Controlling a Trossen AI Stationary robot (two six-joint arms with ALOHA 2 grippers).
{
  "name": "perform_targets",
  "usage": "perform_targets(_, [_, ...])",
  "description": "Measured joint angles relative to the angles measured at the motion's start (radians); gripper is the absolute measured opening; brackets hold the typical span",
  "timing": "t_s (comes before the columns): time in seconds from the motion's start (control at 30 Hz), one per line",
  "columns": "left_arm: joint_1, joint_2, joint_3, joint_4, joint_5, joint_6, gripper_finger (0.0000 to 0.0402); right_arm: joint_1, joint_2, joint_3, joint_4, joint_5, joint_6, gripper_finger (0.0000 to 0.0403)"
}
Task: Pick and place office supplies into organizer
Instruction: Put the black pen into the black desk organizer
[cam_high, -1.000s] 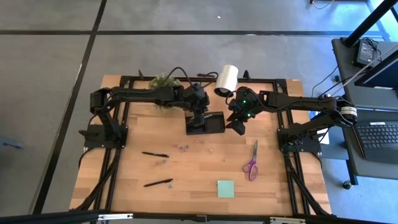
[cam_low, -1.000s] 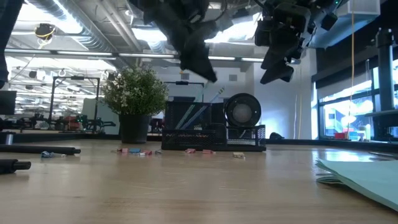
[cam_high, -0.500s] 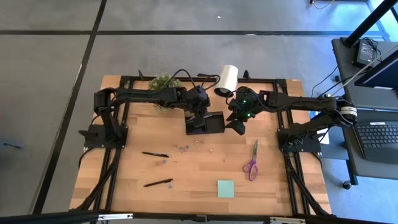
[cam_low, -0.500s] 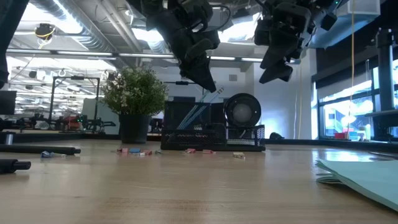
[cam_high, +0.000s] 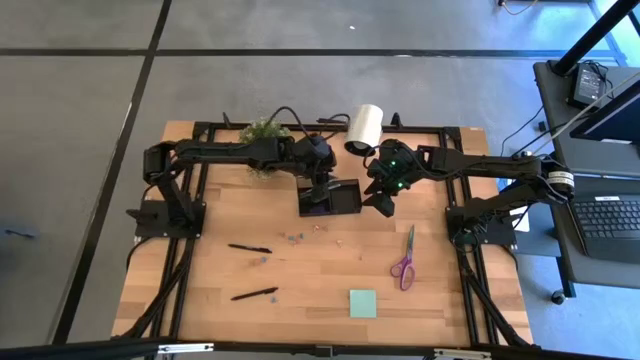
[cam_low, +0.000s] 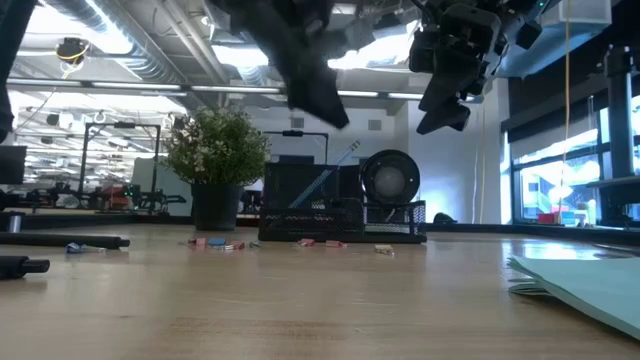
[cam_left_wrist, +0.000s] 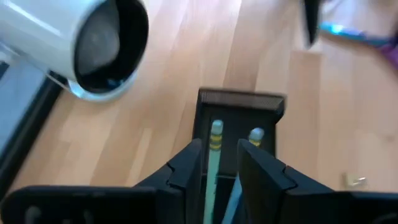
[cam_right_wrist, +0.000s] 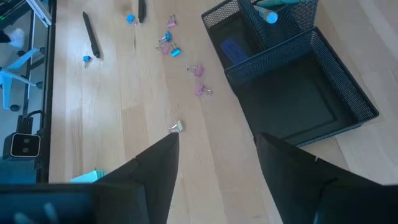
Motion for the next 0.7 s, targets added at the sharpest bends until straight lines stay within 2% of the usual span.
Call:
perform_targets(0.2, [-0.040,-0.125,0.000,-0.024,-0.013,0.014,0.0104,0.000,0.000,0.000,-0.001,0.000,0.001,0.0219])
perform_targets(0.43, [-0.154,-0.262,0.002,-0.176,-0.029,0.142,0.0104,0.000,0.000,0.000,-0.001,0.000,0.000,0.0219])
perform_targets(0.57, [-0.254,-0.290,0.002,-0.318,-0.143,0.165,0.0104,0.000,0.000,0.000,-0.002,0.000,0.000,0.0219])
perform_targets(0.7, [-0.355,-0.277,0.002,-0.475,-0.268,0.111,0.0104,0.000,0.000,0.000,-0.001,0.000,0.000,0.0219])
